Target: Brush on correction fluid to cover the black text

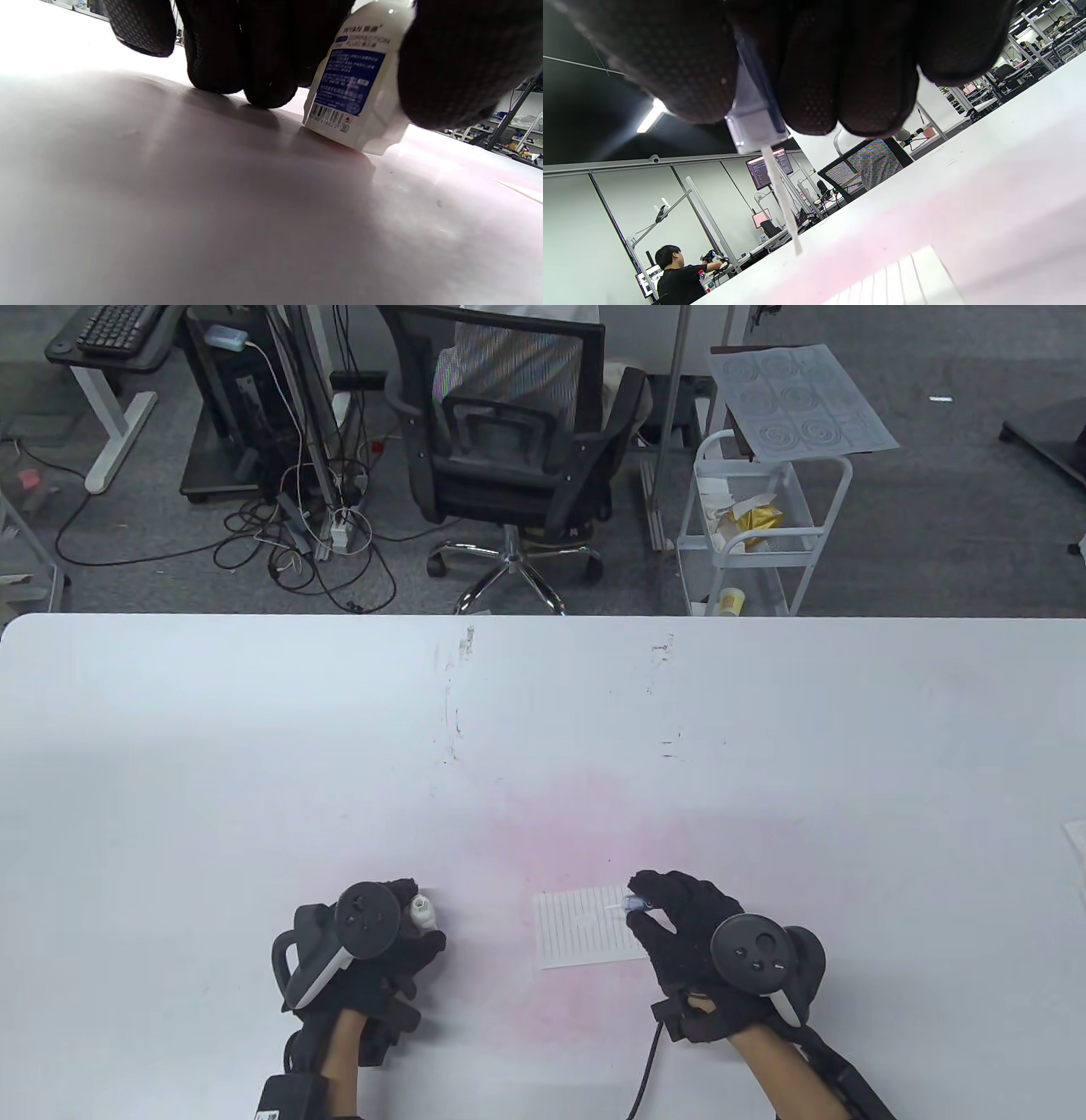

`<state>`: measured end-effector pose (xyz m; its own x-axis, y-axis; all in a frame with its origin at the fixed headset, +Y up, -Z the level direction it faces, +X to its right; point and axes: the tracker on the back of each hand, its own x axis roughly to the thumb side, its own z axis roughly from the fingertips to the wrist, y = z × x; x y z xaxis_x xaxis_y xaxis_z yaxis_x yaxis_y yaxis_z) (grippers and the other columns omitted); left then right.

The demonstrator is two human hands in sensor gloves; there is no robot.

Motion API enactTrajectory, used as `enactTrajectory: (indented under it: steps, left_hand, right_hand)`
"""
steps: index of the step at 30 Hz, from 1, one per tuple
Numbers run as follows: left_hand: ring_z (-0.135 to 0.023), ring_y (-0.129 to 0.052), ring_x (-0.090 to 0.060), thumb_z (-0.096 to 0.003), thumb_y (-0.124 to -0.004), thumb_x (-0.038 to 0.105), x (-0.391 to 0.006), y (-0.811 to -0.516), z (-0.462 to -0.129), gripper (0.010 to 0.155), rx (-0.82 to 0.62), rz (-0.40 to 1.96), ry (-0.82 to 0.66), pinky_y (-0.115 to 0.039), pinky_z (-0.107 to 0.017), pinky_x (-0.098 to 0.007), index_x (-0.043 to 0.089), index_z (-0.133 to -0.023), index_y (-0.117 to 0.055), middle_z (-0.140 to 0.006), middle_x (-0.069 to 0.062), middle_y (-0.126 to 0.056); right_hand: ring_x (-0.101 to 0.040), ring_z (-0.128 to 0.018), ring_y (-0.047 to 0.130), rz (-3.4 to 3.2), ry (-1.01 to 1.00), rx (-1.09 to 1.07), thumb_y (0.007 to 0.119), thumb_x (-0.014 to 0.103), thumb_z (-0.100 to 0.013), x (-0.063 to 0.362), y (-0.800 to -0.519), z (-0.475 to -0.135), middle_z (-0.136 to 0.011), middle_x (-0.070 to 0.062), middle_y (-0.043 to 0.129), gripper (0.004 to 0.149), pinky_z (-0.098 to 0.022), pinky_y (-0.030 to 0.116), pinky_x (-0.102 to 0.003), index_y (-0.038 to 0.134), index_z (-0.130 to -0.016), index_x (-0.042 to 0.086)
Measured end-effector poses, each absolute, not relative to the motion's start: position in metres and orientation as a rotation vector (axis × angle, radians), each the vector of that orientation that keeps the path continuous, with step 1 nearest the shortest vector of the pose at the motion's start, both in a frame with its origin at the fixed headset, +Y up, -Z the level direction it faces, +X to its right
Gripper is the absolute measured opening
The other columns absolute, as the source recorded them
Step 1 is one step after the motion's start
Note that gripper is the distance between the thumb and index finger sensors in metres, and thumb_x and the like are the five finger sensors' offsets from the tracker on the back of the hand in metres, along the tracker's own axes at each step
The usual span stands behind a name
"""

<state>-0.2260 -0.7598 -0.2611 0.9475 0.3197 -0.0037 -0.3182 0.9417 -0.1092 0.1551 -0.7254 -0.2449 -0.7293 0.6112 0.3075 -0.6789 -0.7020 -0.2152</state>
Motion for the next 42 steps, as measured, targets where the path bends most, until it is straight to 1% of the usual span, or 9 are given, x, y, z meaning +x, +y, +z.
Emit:
enactTrajectory:
  steps: [10, 12, 18, 21, 23, 24, 28, 31, 42]
  left_hand:
    - [-0.095, -0.080, -0.028, -0.0323, -0.093, 0.065, -0.224, -0.760, -0.263, 0.076, -0.135, 0.300, -0.018, -0.060, -0.078, -0.056, 0.030, -0.094, -0.068, -0.098, -0.002, -0.081]
    - [-0.096, -0.079, -0.028, -0.0332, -0.093, 0.064, -0.222, -0.761, -0.264, 0.076, -0.148, 0.285, -0.023, -0.059, -0.079, -0.056, 0.030, -0.096, -0.066, -0.100, 0.001, -0.079]
    - [-0.103, -0.071, -0.029, -0.0345, -0.091, 0.065, -0.218, -0.763, -0.267, 0.082, -0.190, 0.260, -0.032, -0.056, -0.080, -0.056, 0.031, -0.102, -0.059, -0.108, 0.001, -0.070]
    - [-0.103, -0.070, -0.028, -0.0362, -0.092, 0.063, -0.219, -0.763, -0.267, 0.076, -0.193, 0.271, -0.030, -0.056, -0.081, -0.056, 0.033, -0.100, -0.063, -0.107, 0.003, -0.071]
    - [-0.103, -0.071, -0.027, -0.0402, -0.091, 0.059, -0.222, -0.763, -0.267, 0.063, -0.189, 0.289, -0.024, -0.056, -0.081, -0.055, 0.035, -0.094, -0.070, -0.106, 0.005, -0.073]
    - [-0.103, -0.070, -0.027, -0.0405, -0.091, 0.059, -0.223, -0.764, -0.267, 0.062, -0.193, 0.299, -0.026, -0.056, -0.081, -0.055, 0.035, -0.094, -0.071, -0.106, 0.005, -0.073]
    - [-0.103, -0.072, -0.027, -0.0364, -0.093, 0.063, -0.221, -0.763, -0.267, 0.073, -0.186, 0.295, -0.020, -0.057, -0.081, -0.056, 0.032, -0.097, -0.068, -0.107, 0.003, -0.072]
    - [-0.104, -0.071, -0.028, -0.0365, -0.090, 0.066, -0.218, -0.763, -0.268, 0.076, -0.193, 0.276, -0.025, -0.057, -0.081, -0.055, 0.032, -0.099, -0.065, -0.107, 0.002, -0.071]
    - [-0.103, -0.071, -0.026, -0.0440, -0.088, 0.059, -0.211, -0.763, -0.271, 0.060, -0.185, 0.310, 0.022, -0.057, -0.081, -0.053, 0.034, -0.096, -0.069, -0.104, 0.005, -0.073]
  right_hand:
    - [-0.033, -0.059, 0.099, 2.379, -0.401, 0.275, 0.089, 0.042, -0.034, 0.154, -0.726, -0.246, -0.071, -0.005, 0.090, 0.048, -0.051, 0.075, -0.056, 0.086, -0.078, 0.022]
    - [-0.033, -0.059, 0.099, 2.380, -0.400, 0.276, 0.089, 0.042, -0.034, 0.153, -0.726, -0.246, -0.071, -0.004, 0.090, 0.048, -0.051, 0.075, -0.056, 0.086, -0.078, 0.022]
    - [-0.033, -0.059, 0.099, 2.378, -0.398, 0.277, 0.089, 0.042, -0.034, 0.153, -0.726, -0.246, -0.071, -0.005, 0.090, 0.048, -0.051, 0.075, -0.056, 0.086, -0.078, 0.022]
    - [-0.033, -0.059, 0.099, 2.378, -0.397, 0.277, 0.089, 0.042, -0.034, 0.153, -0.726, -0.246, -0.071, -0.005, 0.090, 0.049, -0.051, 0.075, -0.056, 0.085, -0.078, 0.022]
    - [-0.033, -0.059, 0.098, 2.378, -0.397, 0.277, 0.089, 0.042, -0.034, 0.153, -0.726, -0.246, -0.071, -0.005, 0.090, 0.048, -0.052, 0.075, -0.056, 0.086, -0.078, 0.022]
    - [-0.033, -0.059, 0.099, 2.378, -0.397, 0.277, 0.089, 0.042, -0.034, 0.153, -0.726, -0.246, -0.071, -0.005, 0.090, 0.049, -0.051, 0.075, -0.056, 0.086, -0.078, 0.022]
    - [-0.033, -0.059, 0.099, 2.380, -0.396, 0.281, 0.089, 0.042, -0.034, 0.152, -0.727, -0.246, -0.071, -0.004, 0.090, 0.048, -0.051, 0.075, -0.056, 0.086, -0.078, 0.022]
    - [-0.033, -0.059, 0.099, 2.380, -0.397, 0.281, 0.089, 0.042, -0.034, 0.152, -0.727, -0.246, -0.071, -0.005, 0.090, 0.049, -0.051, 0.075, -0.056, 0.086, -0.078, 0.022]
    - [-0.033, -0.059, 0.099, 2.388, -0.391, 0.285, 0.089, 0.042, -0.034, 0.149, -0.728, -0.247, -0.071, -0.005, 0.090, 0.049, -0.051, 0.075, -0.056, 0.086, -0.078, 0.022]
